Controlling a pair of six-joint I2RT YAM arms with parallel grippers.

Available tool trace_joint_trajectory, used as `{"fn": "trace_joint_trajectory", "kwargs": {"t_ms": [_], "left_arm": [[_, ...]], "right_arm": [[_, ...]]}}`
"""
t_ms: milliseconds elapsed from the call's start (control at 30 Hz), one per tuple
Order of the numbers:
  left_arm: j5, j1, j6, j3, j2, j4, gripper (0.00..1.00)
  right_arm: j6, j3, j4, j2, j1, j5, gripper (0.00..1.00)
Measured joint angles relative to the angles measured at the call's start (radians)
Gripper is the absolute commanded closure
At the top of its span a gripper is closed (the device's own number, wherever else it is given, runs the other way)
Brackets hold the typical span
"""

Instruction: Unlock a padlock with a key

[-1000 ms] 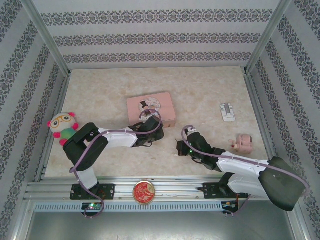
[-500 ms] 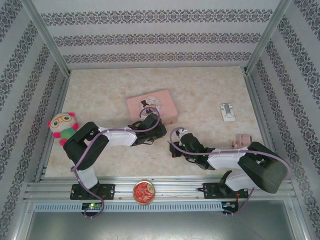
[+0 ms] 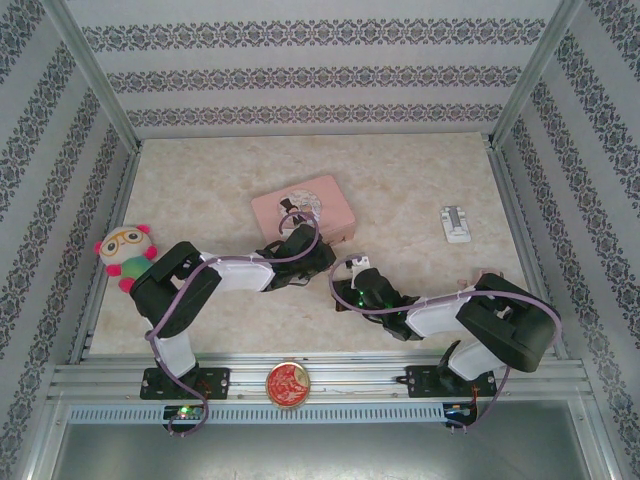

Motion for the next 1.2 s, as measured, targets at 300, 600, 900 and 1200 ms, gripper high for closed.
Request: {"fn": "trace_joint_trajectory", "kwargs": {"t_ms": [300,600,900,1200], "left_arm": [[0.001,0.003,-0.008,-0.008,0.006,0.037,0.88],[0.006,0.006,-0.014,-0.013,0.006,0.057,0.88],[0.007,0.007,-0.016,-0.013,0.010,0.070,0.88],[0.007,0.007,-0.016,-0.016,0.011,0.076,0.88]], "right_arm": [[0.002,0.000,0.016,0.009,0.000,0.039,1.00],[0.003,0.000,0.043,0.030,-0.003,0.042,1.00],[0.003,0.000,0.069,0.030,-0.013,0.042,1.00],[0.017,-0.001,0.076,0.030,-0.029,0.041,1.00]]}}
